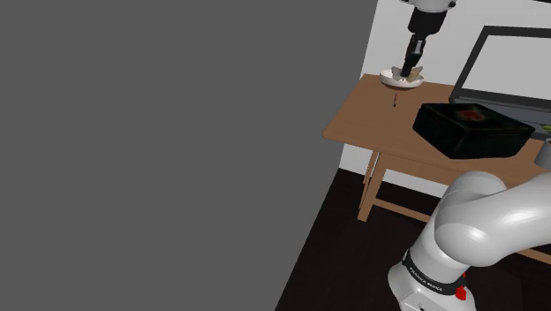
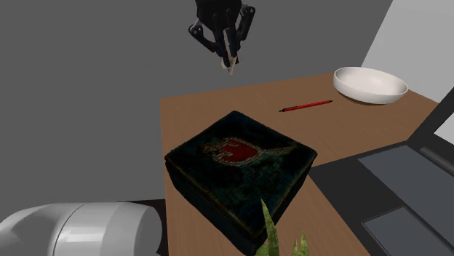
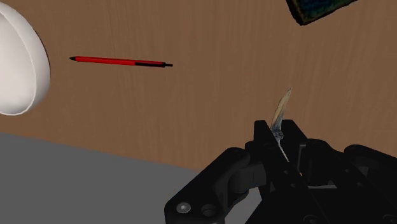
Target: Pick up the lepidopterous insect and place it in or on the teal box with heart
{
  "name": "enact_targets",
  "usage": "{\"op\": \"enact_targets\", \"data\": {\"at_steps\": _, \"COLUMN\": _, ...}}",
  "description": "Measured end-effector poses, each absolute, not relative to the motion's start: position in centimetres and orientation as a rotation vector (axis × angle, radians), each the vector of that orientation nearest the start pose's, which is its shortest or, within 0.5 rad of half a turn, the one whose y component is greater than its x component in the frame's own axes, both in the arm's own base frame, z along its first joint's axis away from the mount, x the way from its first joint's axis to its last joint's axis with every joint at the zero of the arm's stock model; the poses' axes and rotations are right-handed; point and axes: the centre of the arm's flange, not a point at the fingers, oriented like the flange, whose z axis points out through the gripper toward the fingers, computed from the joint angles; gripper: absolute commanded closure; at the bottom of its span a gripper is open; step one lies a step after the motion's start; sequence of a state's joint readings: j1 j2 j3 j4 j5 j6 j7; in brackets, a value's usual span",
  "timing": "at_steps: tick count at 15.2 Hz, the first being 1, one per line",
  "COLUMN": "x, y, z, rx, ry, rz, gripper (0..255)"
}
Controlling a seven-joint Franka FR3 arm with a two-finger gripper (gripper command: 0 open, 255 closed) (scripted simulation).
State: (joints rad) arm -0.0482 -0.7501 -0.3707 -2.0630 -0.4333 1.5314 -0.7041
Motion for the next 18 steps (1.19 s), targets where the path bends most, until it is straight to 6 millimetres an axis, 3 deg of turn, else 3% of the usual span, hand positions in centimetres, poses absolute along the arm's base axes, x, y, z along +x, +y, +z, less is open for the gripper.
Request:
{"op": "enact_targets", "data": {"at_steps": 6, "x": 24.9, "y": -23.2, "z": 71.5, "rx": -3.344, "ry": -0.506, "rz": -0.101, "gripper": 255}}
{"op": "enact_targets", "data": {"at_steps": 18, "x": 9.8, "y": -23.9, "z": 72.0, "rx": -3.344, "ry": -0.505, "rz": -0.103, "gripper": 255}}
